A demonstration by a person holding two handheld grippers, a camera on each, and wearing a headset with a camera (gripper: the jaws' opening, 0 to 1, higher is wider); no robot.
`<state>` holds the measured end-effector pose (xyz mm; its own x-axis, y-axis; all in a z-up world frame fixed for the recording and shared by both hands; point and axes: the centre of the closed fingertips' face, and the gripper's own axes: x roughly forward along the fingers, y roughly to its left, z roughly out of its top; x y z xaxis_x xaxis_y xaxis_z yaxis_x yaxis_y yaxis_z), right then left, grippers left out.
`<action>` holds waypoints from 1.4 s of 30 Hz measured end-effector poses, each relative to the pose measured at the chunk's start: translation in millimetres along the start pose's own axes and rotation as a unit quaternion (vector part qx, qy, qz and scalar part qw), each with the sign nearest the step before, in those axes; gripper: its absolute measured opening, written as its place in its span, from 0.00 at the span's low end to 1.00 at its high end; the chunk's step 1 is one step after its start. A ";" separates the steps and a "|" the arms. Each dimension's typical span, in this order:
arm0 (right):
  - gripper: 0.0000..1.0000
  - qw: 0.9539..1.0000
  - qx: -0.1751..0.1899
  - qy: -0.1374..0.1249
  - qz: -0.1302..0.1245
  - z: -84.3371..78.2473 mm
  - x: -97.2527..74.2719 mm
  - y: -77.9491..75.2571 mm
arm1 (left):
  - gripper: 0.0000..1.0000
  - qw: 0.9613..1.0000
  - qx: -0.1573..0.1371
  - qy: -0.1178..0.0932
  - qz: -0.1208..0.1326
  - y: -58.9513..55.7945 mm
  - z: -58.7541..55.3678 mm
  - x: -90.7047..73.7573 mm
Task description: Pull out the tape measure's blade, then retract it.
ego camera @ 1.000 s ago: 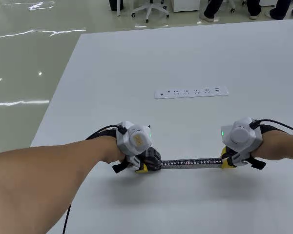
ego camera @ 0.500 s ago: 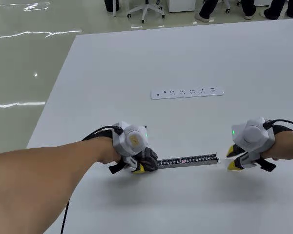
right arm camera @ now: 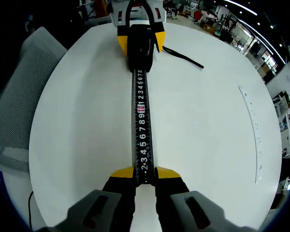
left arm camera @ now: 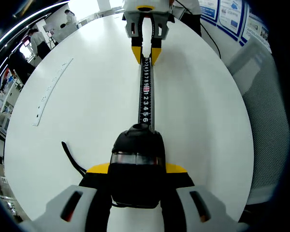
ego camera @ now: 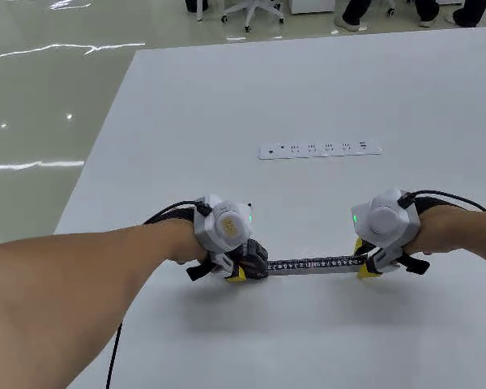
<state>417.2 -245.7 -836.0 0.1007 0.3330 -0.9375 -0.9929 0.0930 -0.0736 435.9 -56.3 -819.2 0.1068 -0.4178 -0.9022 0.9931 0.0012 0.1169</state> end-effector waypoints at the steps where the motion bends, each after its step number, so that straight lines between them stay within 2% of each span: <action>1: 0.15 1.000 0.008 0.005 0.004 -1.0 -0.1 2.6 | 0.34 1.000 0.000 0.000 0.000 -0.1 0.0 -0.1; 2: 0.14 1.000 0.010 0.017 0.011 -1.5 0.5 3.5 | 0.34 1.000 -0.001 0.000 0.000 -0.2 0.0 -0.2; 4: 0.14 1.000 -0.005 0.024 0.009 -1.5 -0.2 3.8 | 0.34 1.000 -0.001 0.001 0.001 -0.4 -0.1 -0.3; 11: 0.13 1.000 -0.005 0.018 0.004 -10.2 -4.5 5.7 | 0.34 1.000 -0.001 -0.001 0.003 0.0 0.1 -0.6; 19: 0.13 1.000 0.000 0.027 0.003 -18.4 -6.6 7.1 | 0.34 1.000 -0.002 -0.004 0.003 0.2 0.6 -0.6; 30: 0.13 0.999 0.010 0.040 0.001 -47.6 -21.6 11.9 | 0.34 1.000 -0.007 -0.006 0.003 0.6 0.6 -0.3; 42: 0.13 0.999 0.017 0.046 0.001 -64.1 -31.2 11.4 | 0.34 1.000 -0.009 -0.007 0.001 -0.2 0.1 0.0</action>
<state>398.7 -315.2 -829.4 0.0917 0.2450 -0.9652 -0.9902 0.1250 -0.0624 435.7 -56.4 -819.2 0.1077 -0.4306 -0.8961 0.9937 0.0179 0.1109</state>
